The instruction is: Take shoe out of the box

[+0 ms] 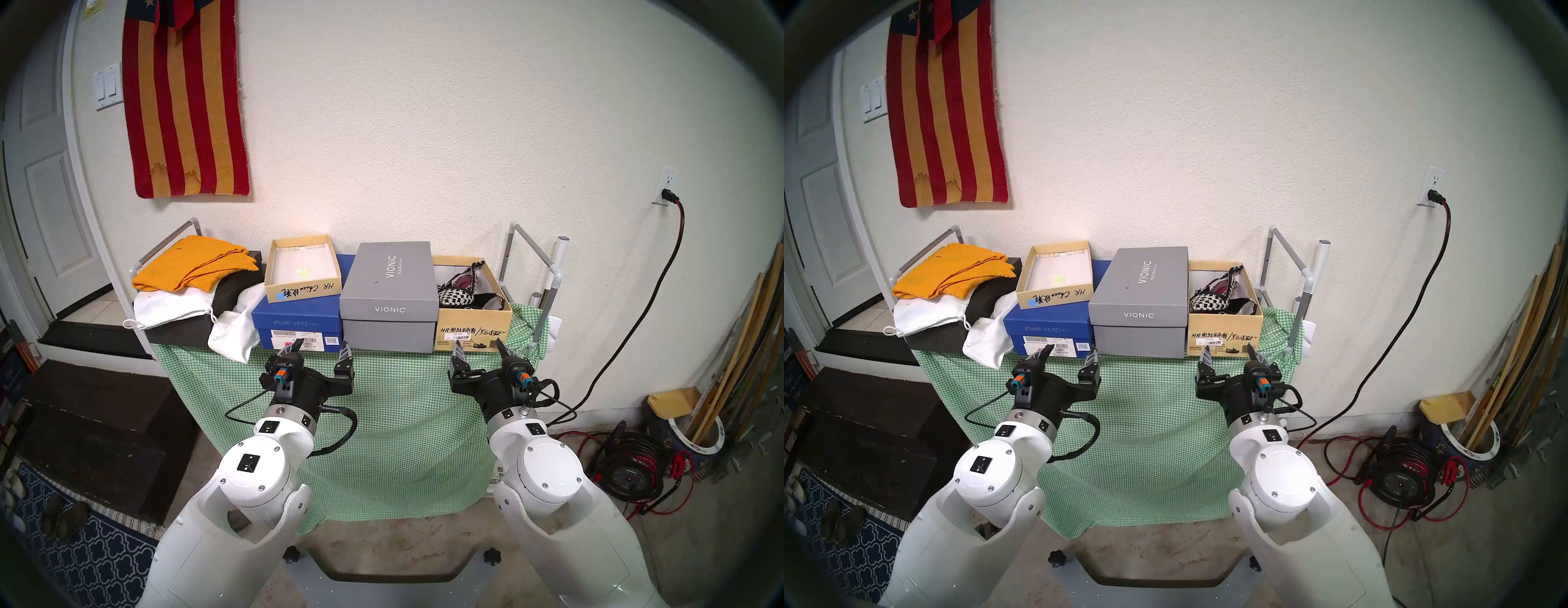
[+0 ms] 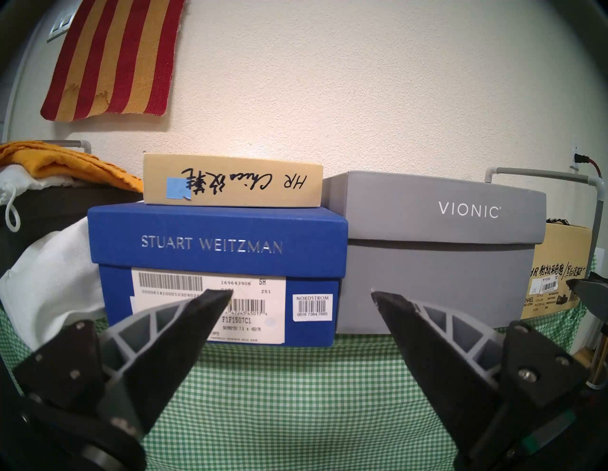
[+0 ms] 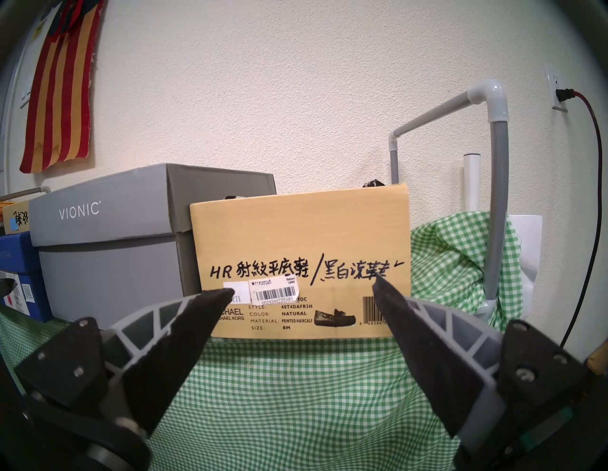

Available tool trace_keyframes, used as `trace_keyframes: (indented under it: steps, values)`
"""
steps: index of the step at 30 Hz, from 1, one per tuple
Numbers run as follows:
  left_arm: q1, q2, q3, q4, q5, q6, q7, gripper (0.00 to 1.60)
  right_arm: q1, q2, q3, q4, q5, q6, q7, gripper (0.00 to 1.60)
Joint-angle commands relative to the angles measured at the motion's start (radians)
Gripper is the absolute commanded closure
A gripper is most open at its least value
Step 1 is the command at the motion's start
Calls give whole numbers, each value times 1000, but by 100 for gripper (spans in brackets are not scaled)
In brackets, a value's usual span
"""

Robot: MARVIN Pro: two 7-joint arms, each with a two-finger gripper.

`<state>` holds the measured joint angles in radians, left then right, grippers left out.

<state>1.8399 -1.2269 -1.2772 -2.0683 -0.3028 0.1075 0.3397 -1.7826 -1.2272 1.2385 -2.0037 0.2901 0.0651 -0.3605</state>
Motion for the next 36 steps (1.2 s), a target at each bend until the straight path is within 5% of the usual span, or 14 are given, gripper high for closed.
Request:
trace_keyframes:
  steps: [1, 11, 21, 36]
  values:
    - [0, 0, -1, -1, 0, 0, 0, 0, 0, 0, 0, -1, 0, 0, 0, 0]
    - [0, 0, -1, -1, 0, 0, 0, 0, -21, 6, -22, -26, -24, 1, -5, 0]
    - [0, 0, -1, -1, 0, 0, 0, 0, -102, 20, -54, -195, -101, -14, -66, 0]
    - [0, 0, 0, 0, 0, 0, 0, 0, 89, 123, 183, -426, -164, 121, 8, 0]
